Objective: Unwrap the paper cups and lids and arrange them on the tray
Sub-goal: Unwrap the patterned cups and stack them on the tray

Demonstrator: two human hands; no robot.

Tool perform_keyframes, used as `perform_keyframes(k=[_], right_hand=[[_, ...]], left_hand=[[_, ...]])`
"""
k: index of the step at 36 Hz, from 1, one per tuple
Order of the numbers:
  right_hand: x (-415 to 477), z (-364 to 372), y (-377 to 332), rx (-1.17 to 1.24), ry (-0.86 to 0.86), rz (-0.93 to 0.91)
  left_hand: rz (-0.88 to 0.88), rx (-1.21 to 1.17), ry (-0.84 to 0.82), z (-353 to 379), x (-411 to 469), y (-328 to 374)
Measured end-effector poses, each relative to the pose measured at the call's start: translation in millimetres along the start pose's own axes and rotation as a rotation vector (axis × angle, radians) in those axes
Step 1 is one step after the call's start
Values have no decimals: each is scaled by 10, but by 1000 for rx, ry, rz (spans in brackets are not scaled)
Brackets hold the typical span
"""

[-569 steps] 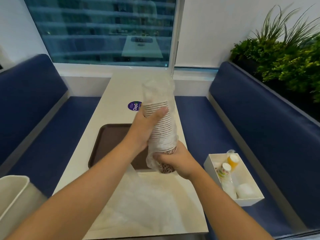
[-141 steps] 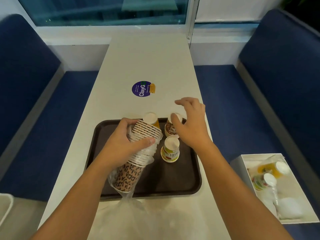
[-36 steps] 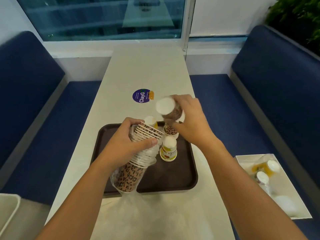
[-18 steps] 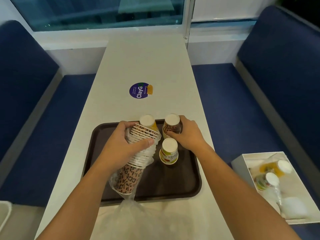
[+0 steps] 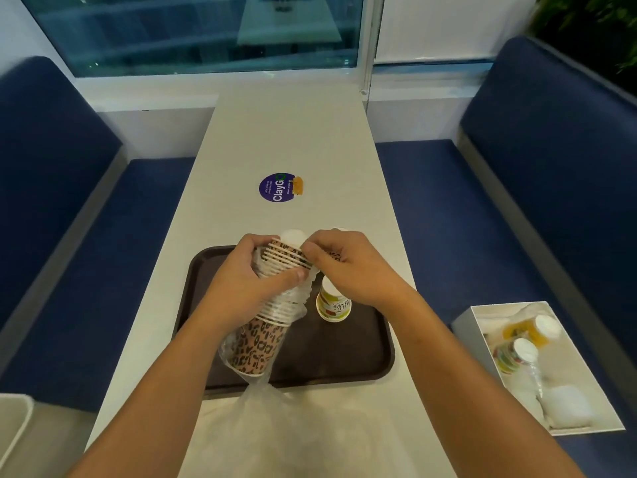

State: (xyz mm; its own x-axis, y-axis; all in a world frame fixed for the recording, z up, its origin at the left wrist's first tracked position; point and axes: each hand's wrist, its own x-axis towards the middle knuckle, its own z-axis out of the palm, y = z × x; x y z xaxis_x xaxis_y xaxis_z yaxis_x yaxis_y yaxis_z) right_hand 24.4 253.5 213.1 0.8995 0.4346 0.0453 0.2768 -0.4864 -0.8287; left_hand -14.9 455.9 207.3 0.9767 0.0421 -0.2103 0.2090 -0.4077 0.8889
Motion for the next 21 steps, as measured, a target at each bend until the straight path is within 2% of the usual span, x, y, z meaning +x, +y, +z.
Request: perform_keyframes(k=[6, 11, 15, 17, 21], right_hand=[[-86, 37, -60, -28, 73, -79], [-96, 80, -132, -60, 222, -138], [-82, 19, -160, -29, 396, -99], [-80, -52, -172, -35, 381, -80], [-95, -117, -171, -93, 180, -74]], left_hand=[[9, -48, -12, -34, -135, -11], [38, -38, -8, -35, -228, 55], [41, -26, -23, -64, -279, 78], [35, -26, -20, -88, -300, 64], [32, -13, -22, -106, -330, 51]])
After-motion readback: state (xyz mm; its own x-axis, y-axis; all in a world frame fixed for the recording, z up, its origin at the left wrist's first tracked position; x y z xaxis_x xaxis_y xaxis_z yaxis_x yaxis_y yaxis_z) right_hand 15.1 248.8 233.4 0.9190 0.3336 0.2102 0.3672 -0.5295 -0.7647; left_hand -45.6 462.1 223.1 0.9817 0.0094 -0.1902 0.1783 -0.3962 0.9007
